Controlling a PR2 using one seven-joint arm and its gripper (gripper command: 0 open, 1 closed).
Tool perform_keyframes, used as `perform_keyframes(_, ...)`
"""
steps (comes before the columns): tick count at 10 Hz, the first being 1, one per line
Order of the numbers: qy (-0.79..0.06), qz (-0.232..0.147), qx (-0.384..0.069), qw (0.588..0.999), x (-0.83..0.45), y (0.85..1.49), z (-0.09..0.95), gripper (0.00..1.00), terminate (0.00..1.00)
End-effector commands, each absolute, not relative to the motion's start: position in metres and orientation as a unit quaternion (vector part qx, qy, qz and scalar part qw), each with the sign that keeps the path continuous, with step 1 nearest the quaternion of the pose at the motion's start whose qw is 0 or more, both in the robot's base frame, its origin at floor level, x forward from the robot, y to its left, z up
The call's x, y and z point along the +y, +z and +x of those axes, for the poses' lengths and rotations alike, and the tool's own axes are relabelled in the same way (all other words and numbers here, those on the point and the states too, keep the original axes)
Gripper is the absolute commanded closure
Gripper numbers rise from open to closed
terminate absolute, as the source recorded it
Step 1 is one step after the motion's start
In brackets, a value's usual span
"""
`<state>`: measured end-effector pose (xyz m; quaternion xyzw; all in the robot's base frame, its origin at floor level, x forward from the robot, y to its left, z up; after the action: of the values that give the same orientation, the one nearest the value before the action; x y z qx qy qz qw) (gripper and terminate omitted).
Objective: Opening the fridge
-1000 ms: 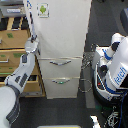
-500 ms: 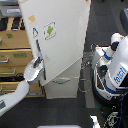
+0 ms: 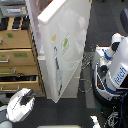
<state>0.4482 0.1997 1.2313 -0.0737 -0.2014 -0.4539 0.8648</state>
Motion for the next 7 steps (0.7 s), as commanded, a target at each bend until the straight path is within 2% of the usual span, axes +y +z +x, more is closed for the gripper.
perform_keyframes(1, -0.432, -0.001, -0.171, 0.885, 0.276, 1.234, 0.245, 0.00, 0.00)
perform_keyframes(3, -0.369, -0.020, -0.116, 0.922, 0.306, 1.176, 0.380, 0.00, 0.00)
perform_keyframes(4, -0.333, -0.018, -0.078, 0.940, 0.306, 1.120, 0.496, 0.00, 0.00)
perform_keyframes(5, -0.330, -0.024, -0.065, 0.942, 0.301, 1.106, 0.531, 0.00, 0.00)
perform_keyframes(7, -0.295, -0.008, -0.030, 0.955, 0.280, 1.053, 0.659, 0.00, 0.00)
